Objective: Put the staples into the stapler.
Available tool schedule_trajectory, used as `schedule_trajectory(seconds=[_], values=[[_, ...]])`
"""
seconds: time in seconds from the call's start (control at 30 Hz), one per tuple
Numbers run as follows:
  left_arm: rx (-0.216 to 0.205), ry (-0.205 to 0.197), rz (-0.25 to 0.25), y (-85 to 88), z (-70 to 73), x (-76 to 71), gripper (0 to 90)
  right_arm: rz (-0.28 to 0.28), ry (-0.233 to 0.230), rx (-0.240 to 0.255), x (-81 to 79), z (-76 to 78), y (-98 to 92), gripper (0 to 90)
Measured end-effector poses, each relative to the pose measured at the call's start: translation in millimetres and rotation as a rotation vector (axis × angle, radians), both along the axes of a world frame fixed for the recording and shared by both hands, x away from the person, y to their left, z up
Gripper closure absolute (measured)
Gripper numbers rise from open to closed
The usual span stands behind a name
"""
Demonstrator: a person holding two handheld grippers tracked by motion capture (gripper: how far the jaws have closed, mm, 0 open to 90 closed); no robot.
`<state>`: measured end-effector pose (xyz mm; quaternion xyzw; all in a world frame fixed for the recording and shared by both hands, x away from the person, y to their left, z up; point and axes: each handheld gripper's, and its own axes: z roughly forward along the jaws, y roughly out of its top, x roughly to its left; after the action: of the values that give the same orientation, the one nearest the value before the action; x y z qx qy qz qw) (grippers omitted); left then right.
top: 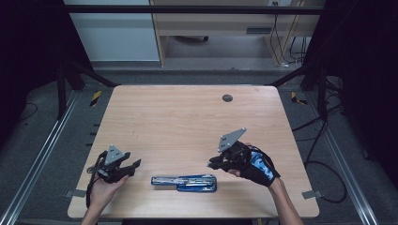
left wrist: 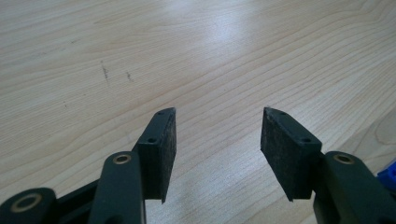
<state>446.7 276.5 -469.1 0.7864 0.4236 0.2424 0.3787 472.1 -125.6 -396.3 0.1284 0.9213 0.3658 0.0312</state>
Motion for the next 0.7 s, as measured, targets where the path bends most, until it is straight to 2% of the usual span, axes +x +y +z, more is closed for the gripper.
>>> schedule_trajectory(seconds=[0.33,0.7], values=[[0.005,0.003,-0.002,-0.1,-0.8,0.5,45.8,0.077,-0.001,-0.023,-1.1,-1.1,9.3,78.4],[0.006,0.005,-0.002,-0.4,-1.3,0.4,45.7,0.124,0.024,-0.051,0.3,-10.5,15.7,78.5]])
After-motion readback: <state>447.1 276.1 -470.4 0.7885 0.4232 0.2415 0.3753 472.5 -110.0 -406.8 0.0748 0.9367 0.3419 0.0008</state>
